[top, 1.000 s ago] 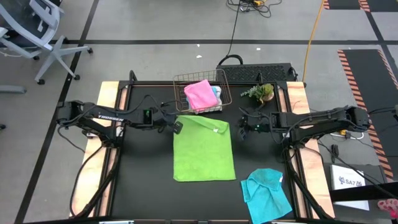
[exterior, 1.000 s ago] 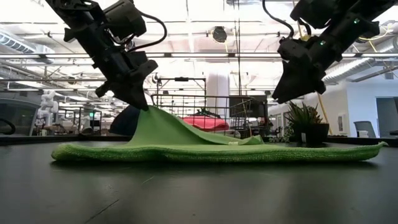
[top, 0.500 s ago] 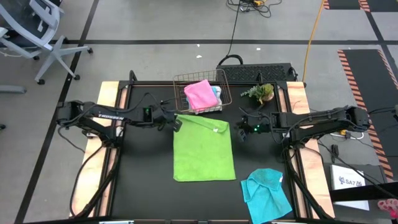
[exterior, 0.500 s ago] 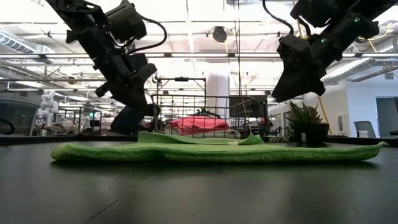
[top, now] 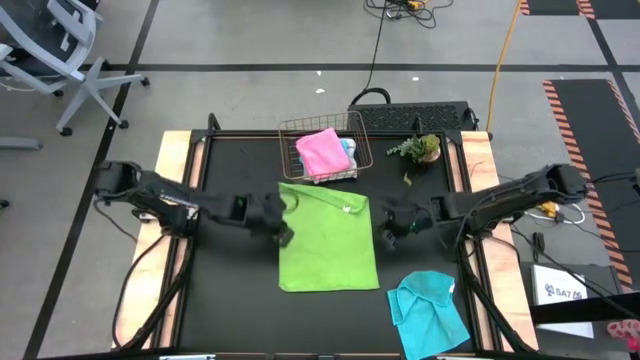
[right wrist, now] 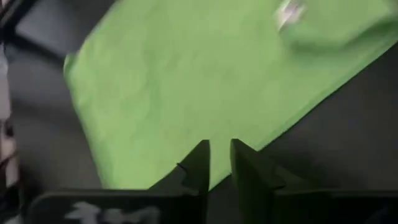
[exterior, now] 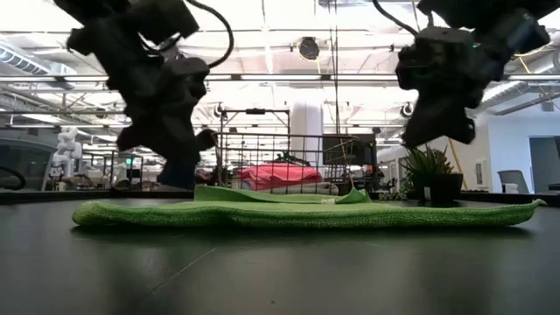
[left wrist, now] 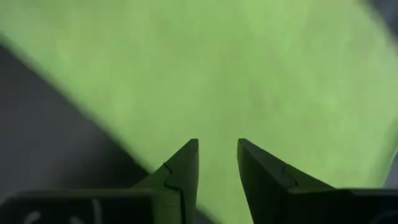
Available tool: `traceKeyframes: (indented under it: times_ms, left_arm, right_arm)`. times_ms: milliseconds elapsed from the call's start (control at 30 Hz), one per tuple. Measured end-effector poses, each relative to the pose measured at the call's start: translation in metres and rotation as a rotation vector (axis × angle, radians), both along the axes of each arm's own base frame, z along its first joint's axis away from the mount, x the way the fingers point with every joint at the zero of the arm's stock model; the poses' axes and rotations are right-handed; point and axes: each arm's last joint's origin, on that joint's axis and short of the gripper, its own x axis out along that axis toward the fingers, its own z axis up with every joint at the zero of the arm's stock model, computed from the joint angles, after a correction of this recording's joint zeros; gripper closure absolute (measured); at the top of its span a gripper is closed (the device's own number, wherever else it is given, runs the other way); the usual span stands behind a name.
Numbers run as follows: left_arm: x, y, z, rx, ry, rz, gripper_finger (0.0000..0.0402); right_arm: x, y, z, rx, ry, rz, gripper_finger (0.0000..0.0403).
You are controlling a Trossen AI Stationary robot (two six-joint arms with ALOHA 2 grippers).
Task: Fold microfiber towels
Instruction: Fold the green microfiber cloth
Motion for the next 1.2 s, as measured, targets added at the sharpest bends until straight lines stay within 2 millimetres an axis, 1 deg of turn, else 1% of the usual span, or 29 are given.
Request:
traceKeyframes:
  times_ms: [67,133,200,267,333,400,467,533,633,700,767,833,967,1200]
  left_arm:
    - [-0.002,-0.021,-0.004,-0.005,0.004,0.001,0.029]
    - [0.002,-0.04,-0.009,-0.03,-0.029,0.007,0.0298]
    - [-0.002,-0.055,-0.019,-0.036,0.001,0.025,0.0313]
    - [0.004,-0.071,-0.03,-0.074,-0.033,0.042,0.033]
    - [0.003,-0.083,-0.041,-0.087,-0.02,0.05,0.035]
    - [0.011,-0.095,-0.051,-0.122,-0.057,0.05,0.0371]
    - [0.013,-0.102,-0.055,-0.141,-0.077,0.041,0.0392]
    - [0.017,-0.109,-0.059,-0.139,-0.086,0.034,0.0396]
    - [0.016,-0.114,-0.058,-0.136,-0.065,0.021,0.0395]
    - [0.017,-0.116,-0.058,-0.128,-0.055,0.018,0.0398]
    - [0.015,-0.116,-0.056,-0.117,-0.035,0.013,0.0398]
    - [0.013,-0.115,-0.055,-0.1,-0.01,0.017,0.0396]
    - [0.01,-0.113,-0.054,-0.09,0.019,0.018,0.0399]
    - [0.007,-0.117,-0.052,-0.082,0.021,-0.011,0.0399]
  right_arm:
    - [0.003,0.011,-0.006,0.035,0.023,0.034,0.0376]
    - [0.003,0.021,-0.014,0.062,0.066,0.069,0.0395]
    - [0.008,0.03,-0.022,0.072,0.077,0.086,0.0397]
    - [0.01,0.036,-0.029,0.074,0.1,0.099,0.0395]
    - [0.017,0.041,-0.036,0.077,0.079,0.111,0.04]
    - [0.019,0.045,-0.041,0.067,0.085,0.13,0.0402]
    - [0.025,0.048,-0.048,0.063,0.069,0.139,0.0402]
    - [0.026,0.048,-0.052,0.043,0.085,0.152,0.0402]
    - [0.031,0.05,-0.059,0.041,0.077,0.161,0.0402]
    - [0.029,0.051,-0.064,0.03,0.097,0.179,0.0403]
    - [0.032,0.055,-0.066,0.04,0.087,0.179,0.0403]
    - [0.029,0.059,-0.066,0.048,0.089,0.185,0.0403]
    - [0.027,0.071,-0.069,0.075,0.087,0.175,0.0403]
    - [0.018,0.096,-0.074,0.128,0.086,0.118,0.0403]
